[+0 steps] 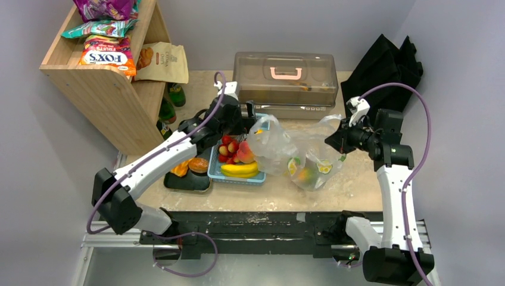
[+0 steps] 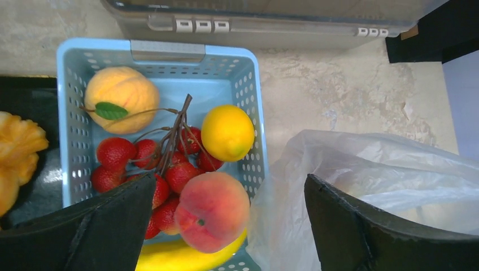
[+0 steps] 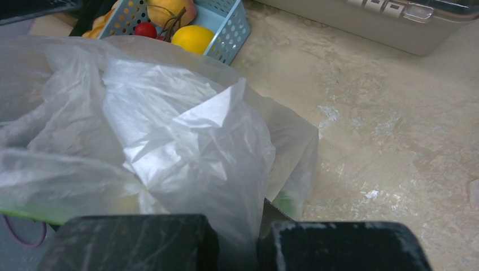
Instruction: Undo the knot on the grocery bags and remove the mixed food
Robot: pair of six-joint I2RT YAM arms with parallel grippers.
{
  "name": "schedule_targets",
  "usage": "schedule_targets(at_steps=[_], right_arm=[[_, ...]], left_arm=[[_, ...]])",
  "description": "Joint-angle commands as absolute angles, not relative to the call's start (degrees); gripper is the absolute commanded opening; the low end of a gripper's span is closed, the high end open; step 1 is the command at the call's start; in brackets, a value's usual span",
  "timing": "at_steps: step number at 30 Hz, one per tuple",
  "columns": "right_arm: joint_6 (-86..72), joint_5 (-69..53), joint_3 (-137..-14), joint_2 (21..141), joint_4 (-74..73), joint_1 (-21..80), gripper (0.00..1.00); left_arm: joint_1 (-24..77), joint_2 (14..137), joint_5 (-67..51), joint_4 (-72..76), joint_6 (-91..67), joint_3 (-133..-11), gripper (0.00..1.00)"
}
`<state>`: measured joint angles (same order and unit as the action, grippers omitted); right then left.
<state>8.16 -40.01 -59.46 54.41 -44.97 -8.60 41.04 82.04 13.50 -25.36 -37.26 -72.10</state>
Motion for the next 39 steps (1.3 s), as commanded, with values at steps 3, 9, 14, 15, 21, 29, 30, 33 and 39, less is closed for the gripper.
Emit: schedule_targets(at_steps=[3, 9, 14, 15, 21, 29, 30, 33, 39], right_arm=[[8.23, -39.71, -61.64, 54.01, -42.45, -8.24, 0.0], [8.63, -38.76, -65.69, 54.7, -42.36, -8.23, 0.0], [7.38, -38.95, -69.66, 55.66, -41.63, -8.21, 0.0], [7.37, -39.12, -69.62, 55.64, -41.66, -8.26, 0.0], [7.8, -37.91, -64.32, 54.03, -42.82, -8.22, 0.0], [9.53, -38.57, -60.67, 51.76, -45.78, -8.23, 0.0], [9.42, -38.63, -60.56, 51.43, -45.9, -8.22, 0.0], [9.47, -37.38, -60.49, 50.39, -46.78, -8.21, 0.0], [10.58, -36.81, -59.18, 49.0, -47.31, -8.19, 0.0]], left_arm=[[38.22, 76.56, 14.64, -25.18, -29.86, -71.07, 1.0], [33.87, 74.42, 5.86, -16.63, -9.82, -75.43, 1.0], [35.69, 78.61, -36.2, -19.78, 9.19, -91.2, 0.86], [39.64, 80.6, -36.23, -24.64, 13.44, -95.53, 0.79], [51.95, 88.7, -32.74, -32.91, 25.37, -100.62, 0.32], [61.79, 94.62, -22.9, -32.25, 41.08, -88.02, 0.15], [62.19, 95.62, -21.33, -33.49, 42.1, -86.42, 0.14], [63.48, 95.21, -16.97, -31.53, 45.39, -78.2, 0.12], [64.93, 94.04, -13.56, -32.31, 46.8, -68.41, 0.1]])
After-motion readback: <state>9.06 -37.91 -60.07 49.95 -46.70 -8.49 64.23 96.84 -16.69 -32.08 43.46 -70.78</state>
